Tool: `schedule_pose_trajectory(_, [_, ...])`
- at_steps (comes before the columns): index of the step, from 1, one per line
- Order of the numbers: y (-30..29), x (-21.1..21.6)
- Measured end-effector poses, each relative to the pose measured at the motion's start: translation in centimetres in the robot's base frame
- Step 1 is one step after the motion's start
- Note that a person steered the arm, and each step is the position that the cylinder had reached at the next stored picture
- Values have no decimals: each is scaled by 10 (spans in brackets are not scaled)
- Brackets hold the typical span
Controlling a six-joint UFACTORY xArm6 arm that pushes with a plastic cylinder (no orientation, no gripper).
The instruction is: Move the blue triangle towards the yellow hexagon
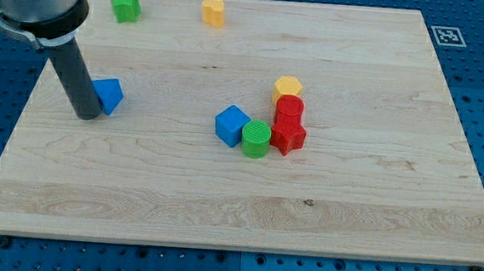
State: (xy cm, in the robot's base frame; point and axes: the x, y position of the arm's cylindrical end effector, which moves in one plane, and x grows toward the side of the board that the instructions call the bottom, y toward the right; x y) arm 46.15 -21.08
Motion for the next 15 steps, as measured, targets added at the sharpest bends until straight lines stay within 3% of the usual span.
schedule_pose_trajectory(4, [25,-23])
schedule_pose_trajectory(5, [-25,-26])
schedule_pose_trajectory(6, [-22,-46])
schedule_pose_trajectory(7, [45,-62])
schedule_pose_trajectory(8, [63,-63])
schedule_pose_trajectory(10, [31,-29])
schedule_pose_trajectory(12, [101,-49])
schedule_pose_trajectory(15, [98,-46])
